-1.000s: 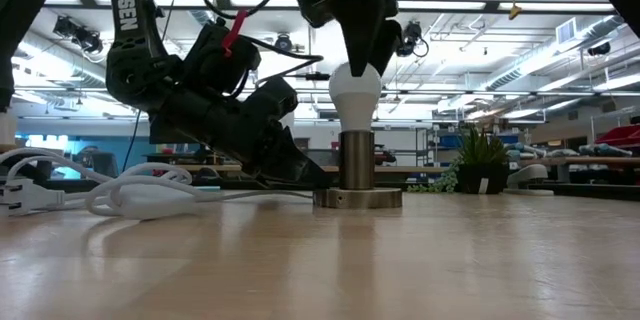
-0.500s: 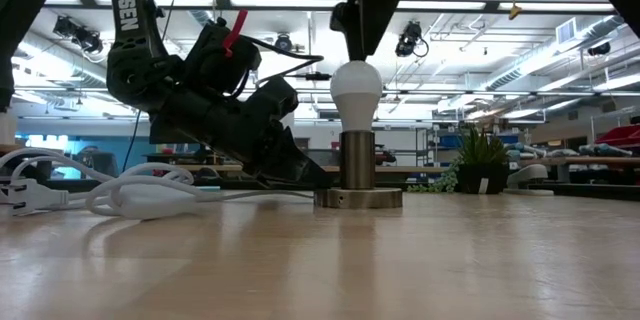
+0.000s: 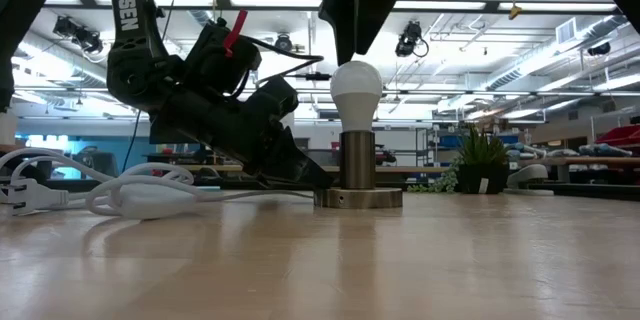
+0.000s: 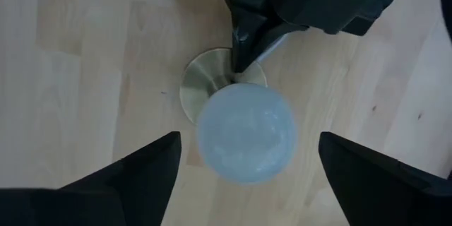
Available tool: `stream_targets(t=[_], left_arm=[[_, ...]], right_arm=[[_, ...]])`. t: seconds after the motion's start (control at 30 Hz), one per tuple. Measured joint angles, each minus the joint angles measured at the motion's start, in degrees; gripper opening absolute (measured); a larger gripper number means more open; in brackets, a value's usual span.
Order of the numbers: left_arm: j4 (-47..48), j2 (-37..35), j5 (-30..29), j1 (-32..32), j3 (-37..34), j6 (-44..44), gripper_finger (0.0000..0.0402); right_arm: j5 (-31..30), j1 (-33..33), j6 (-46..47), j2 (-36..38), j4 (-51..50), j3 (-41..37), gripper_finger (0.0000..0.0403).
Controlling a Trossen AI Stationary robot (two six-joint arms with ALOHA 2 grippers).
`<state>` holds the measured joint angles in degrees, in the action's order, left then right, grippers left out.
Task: Screw lightbulb
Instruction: Insert the light bulb into the lamp
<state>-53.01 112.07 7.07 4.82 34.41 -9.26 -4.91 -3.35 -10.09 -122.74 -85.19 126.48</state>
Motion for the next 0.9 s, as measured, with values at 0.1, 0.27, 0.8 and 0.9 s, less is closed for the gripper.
stream_targets(t=[0.1,0.27,0.8,0.9], left_arm=[[0.0,0.0,0.0,0.0,0.0,0.0,0.0008],[0.0,0.0,0.0,0.0,0.0,0.0,0.0008],[0.2,0.0,0.1,0.0,0.0,0.2,0.0008],[0.2,0.0,0.0,0.0,0.0,0.2,0.0008]], right_arm=[[1.0,0.3,-2.9,0.1,0.6,-1.5,0.0351],[1.4,0.5,-8.0,0.1,1.7,-4.1,0.0353],[1.7,1.1,-5.1,0.0,6.8,-7.0,0.0294],[1.7,1.7,2.7,0.0,6.7,-7.0,0.0274]])
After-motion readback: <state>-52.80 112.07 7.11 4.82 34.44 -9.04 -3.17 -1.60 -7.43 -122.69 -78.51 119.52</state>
